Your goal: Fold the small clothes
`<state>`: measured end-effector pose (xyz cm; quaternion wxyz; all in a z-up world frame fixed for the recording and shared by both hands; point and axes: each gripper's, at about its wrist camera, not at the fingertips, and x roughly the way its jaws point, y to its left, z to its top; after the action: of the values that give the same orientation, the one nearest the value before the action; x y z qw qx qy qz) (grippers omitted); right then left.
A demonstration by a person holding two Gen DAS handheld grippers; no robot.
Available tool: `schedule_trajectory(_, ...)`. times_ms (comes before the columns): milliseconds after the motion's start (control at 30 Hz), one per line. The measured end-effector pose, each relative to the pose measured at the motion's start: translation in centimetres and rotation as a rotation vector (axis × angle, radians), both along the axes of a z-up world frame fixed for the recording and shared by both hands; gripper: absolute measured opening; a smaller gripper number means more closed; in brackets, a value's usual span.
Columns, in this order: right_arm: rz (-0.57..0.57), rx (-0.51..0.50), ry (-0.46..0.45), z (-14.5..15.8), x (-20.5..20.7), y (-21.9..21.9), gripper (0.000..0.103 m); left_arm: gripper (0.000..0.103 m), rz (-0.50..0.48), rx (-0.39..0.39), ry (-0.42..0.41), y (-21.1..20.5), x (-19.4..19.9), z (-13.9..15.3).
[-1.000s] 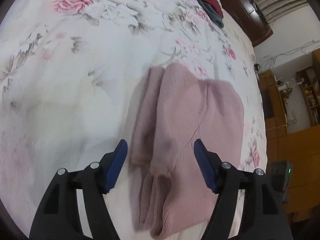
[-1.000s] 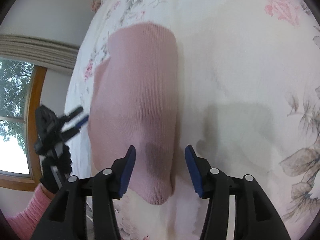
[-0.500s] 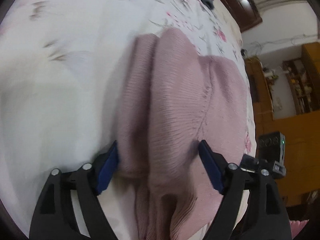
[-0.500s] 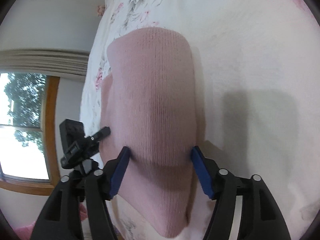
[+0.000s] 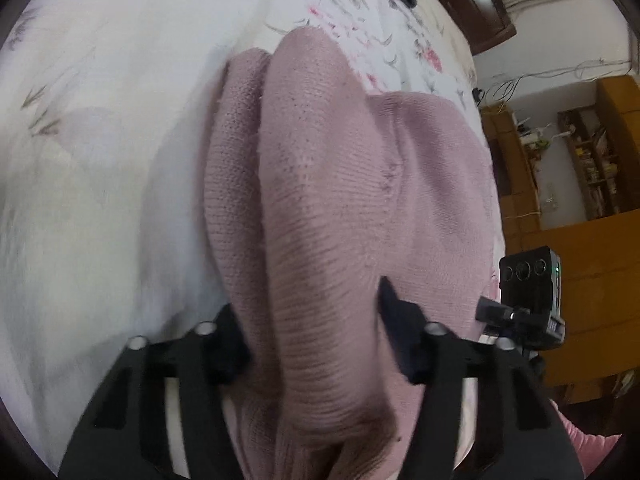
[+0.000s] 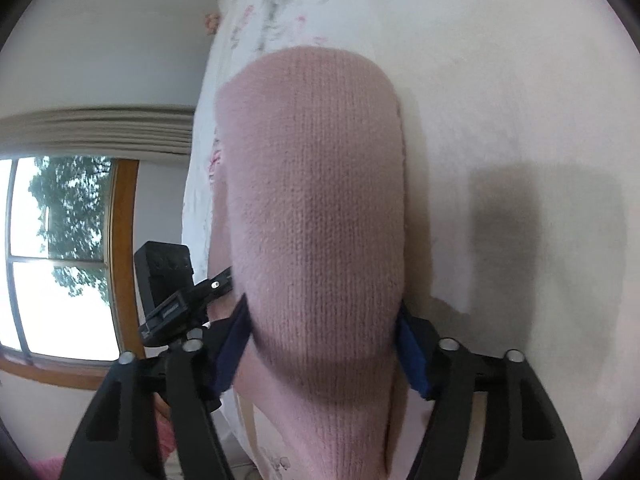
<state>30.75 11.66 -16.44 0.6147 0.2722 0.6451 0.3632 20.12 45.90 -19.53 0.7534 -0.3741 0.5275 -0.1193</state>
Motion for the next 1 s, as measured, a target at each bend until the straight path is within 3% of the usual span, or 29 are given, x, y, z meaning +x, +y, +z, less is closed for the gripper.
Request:
schedule_trajectory(167, 0.008, 0.029, -0.039, 2.3, -0.8, -0.5, 0.055, 0.037, 0.007, -0.071, -0.061, -1.1, -0.7, 1.9)
schedule_trajectory(367, 0.01, 0.065, -0.09, 6.1, -1.9, -2.9, 0.055, 0.036, -0.034, -0.138, -0.098, -4.8, -1.9, 4.2)
schedule_trajectory(600, -0.052, 0.058, -0.096, 9.8, -4.2, -12.0, 0.055, 0.036, -0.077, -0.238, -0.14, -13.2, -3.2, 6.1)
schedule_trajectory(800, -0.103, -0.005, -0.106, 10.6, -6.7, -19.4, 0.055, 0.036, -0.167, -0.232, -0.148, -20.5, -3.7, 5.7)
schedule_trajectory(1000, -0.19, -0.061, -0.021, 6.2, -8.1, -25.2, 0.055, 0.036, -0.192, -0.151, -0.065, -25.1, -4.5, 1.7)
